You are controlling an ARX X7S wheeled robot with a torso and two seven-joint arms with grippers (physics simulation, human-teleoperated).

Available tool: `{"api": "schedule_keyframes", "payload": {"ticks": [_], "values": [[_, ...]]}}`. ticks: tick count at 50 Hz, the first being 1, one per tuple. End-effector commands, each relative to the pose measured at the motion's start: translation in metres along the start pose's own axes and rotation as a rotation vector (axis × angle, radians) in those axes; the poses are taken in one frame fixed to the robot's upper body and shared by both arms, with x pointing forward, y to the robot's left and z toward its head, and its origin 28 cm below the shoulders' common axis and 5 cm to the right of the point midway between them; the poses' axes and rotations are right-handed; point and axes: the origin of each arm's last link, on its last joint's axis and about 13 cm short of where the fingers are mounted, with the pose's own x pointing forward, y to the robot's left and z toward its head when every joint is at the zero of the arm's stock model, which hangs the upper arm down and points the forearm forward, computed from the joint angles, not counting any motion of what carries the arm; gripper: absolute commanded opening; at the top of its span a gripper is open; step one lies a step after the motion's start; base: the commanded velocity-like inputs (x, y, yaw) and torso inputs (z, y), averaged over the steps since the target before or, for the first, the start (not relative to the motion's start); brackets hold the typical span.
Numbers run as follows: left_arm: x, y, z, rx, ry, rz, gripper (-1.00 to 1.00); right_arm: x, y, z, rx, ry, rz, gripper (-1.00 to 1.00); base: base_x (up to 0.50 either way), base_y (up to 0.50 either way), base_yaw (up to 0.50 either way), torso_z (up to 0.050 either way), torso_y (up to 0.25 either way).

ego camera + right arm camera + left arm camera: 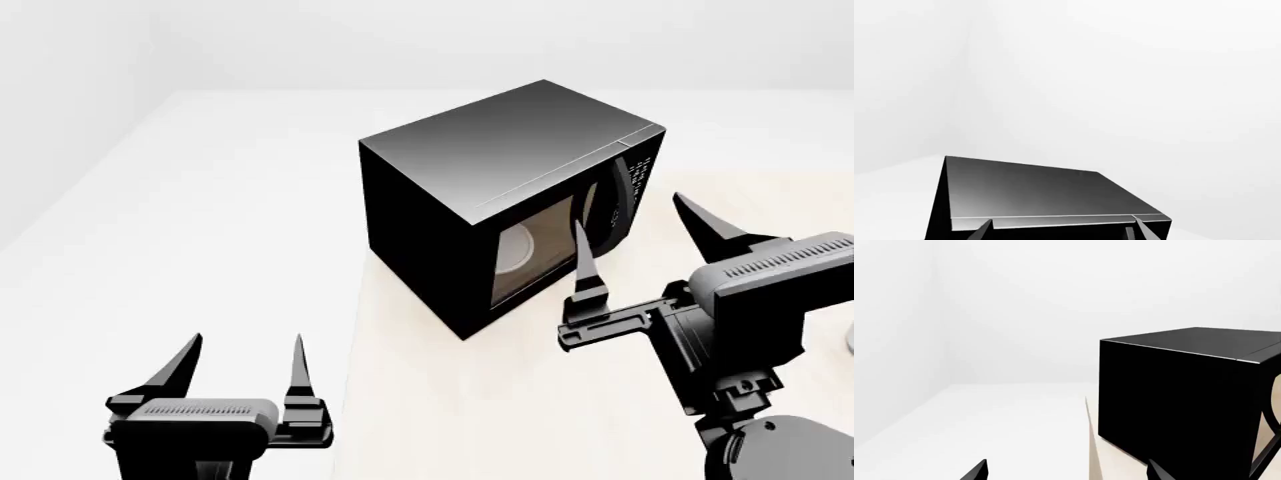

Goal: Close the microwave.

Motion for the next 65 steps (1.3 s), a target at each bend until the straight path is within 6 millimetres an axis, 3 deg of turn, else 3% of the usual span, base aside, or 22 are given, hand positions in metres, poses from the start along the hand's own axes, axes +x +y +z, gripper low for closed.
{"api": "schedule_keyframes", "payload": {"ticks": [1,39,47,65], "values": [[-0.001,0.001,0.004,-0.003,-0.010,0.002,1.00,-0.005,0.001,-0.001,0.054,-0.039,-0.034,1.00,0.00,0.00,0.00,0.000,0.000],[-0.006,0.003,0.014,-0.008,-0.048,0.009,1.00,-0.007,0.004,0.007,0.100,-0.102,0.019,1.00,0.00,0.00,0.00,0.000,0.000],[-0.008,0.005,0.020,-0.013,-0.067,0.015,1.00,-0.008,0.005,0.020,0.086,-0.201,0.047,1.00,0.00,0.00,0.00,0.000,0.000],[-0.014,0.007,0.032,-0.015,-0.107,0.026,1.00,-0.013,0.007,0.030,0.049,-0.302,0.073,1.00,0.00,0.00,0.00,0.000,0.000]]}}
